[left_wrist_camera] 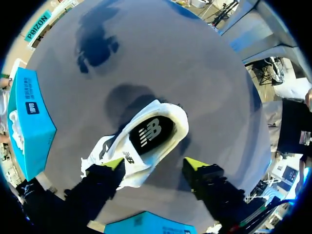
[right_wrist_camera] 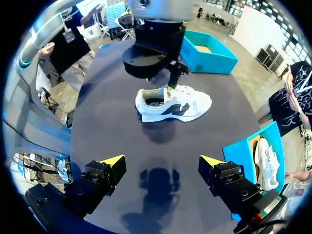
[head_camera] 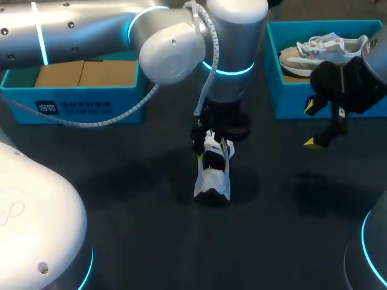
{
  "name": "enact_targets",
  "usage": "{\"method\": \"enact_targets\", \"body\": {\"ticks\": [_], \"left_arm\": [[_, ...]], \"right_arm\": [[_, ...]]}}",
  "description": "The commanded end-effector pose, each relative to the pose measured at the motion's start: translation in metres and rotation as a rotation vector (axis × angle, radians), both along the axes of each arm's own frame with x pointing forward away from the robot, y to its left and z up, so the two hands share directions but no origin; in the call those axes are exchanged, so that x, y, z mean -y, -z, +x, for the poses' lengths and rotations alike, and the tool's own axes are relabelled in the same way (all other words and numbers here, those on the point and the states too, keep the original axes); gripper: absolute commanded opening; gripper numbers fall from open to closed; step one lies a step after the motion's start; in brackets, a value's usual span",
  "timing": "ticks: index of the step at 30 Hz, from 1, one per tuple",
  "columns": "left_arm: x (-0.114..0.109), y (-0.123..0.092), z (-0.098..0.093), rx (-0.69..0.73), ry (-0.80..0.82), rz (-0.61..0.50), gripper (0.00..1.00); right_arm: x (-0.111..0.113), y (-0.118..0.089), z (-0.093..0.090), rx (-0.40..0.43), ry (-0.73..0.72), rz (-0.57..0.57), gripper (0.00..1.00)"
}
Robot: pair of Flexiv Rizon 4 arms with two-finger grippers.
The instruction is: Take the shoe out of the shoebox, open the shoe tongue, remove and reinsert the insole, then place the shoe into the shoebox
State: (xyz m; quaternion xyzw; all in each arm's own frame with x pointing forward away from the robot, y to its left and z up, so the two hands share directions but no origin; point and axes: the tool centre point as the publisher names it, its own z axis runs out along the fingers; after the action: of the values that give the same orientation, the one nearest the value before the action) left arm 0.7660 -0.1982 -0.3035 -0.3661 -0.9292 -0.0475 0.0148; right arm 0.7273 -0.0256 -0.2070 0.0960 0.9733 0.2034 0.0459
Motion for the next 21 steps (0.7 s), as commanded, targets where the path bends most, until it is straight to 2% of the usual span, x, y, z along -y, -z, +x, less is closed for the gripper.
{"method": "enact_targets", "body": {"ticks": [1, 14, 21], "left_arm": [[-0.005, -0.001, -0.002, 0.005, 0.001, -0.010, 1.00], [-0.005, -0.001, -0.002, 0.005, 0.001, -0.010, 1.00], [-0.018, -0.022, -0.028, 0.116, -0.190, -0.069, 1.00]], "right_arm": [[0.000, 0.001, -0.001, 0.001, 0.002, -0.002, 1.00], [0.000, 0.001, -0.001, 0.001, 0.002, -0.002, 1.00], [0.000, 0.001, -0.001, 0.001, 0.002, -0.002, 1.00]]}}
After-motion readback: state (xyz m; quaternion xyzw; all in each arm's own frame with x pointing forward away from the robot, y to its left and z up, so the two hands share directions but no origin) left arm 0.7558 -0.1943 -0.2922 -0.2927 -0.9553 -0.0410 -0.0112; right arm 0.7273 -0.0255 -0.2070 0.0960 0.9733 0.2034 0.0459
